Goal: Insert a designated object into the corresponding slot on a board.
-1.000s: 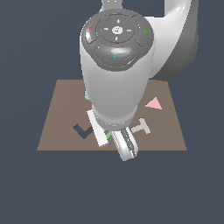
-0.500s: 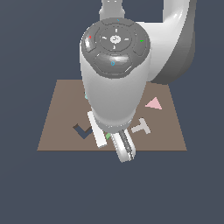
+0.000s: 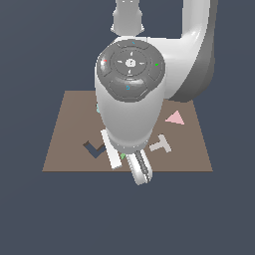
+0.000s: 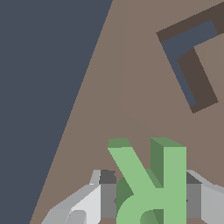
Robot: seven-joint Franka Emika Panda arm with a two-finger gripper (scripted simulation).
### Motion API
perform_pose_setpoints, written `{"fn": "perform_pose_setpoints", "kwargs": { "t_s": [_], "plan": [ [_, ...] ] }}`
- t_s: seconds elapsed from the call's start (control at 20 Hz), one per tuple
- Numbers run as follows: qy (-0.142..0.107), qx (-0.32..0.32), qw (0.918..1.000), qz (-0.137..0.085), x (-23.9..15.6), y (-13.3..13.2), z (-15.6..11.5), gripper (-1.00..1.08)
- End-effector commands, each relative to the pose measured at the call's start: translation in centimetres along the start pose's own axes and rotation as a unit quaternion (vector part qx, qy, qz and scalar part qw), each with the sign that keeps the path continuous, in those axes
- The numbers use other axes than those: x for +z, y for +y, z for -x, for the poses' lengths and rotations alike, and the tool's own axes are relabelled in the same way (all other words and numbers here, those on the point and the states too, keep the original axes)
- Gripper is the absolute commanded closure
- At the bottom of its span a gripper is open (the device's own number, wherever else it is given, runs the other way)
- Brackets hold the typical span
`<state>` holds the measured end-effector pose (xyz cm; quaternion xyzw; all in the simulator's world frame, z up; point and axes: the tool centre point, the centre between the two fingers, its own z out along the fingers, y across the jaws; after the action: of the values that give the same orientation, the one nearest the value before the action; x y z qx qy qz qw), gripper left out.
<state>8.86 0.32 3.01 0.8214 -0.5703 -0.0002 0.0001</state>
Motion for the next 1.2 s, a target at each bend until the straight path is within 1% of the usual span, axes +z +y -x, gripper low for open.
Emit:
{"fn": "perform_pose_setpoints", "kwargs": {
  "t_s": [0.0,0.6,0.9,1.15],
  "plan": [
    [0.000,0.000,1.0000,0.000,0.0,0.0,0.0,1.08],
    [0.000,0.000,1.0000,0.000,0.0,0.3,0.1,1.08],
    [0.000,-0.002,1.0000,0.000,-0.1,1.3,0.6,1.08],
    [0.000,-0.005,1.0000,0.000,-0.3,2.9,1.3,1.08]
  ]
}}
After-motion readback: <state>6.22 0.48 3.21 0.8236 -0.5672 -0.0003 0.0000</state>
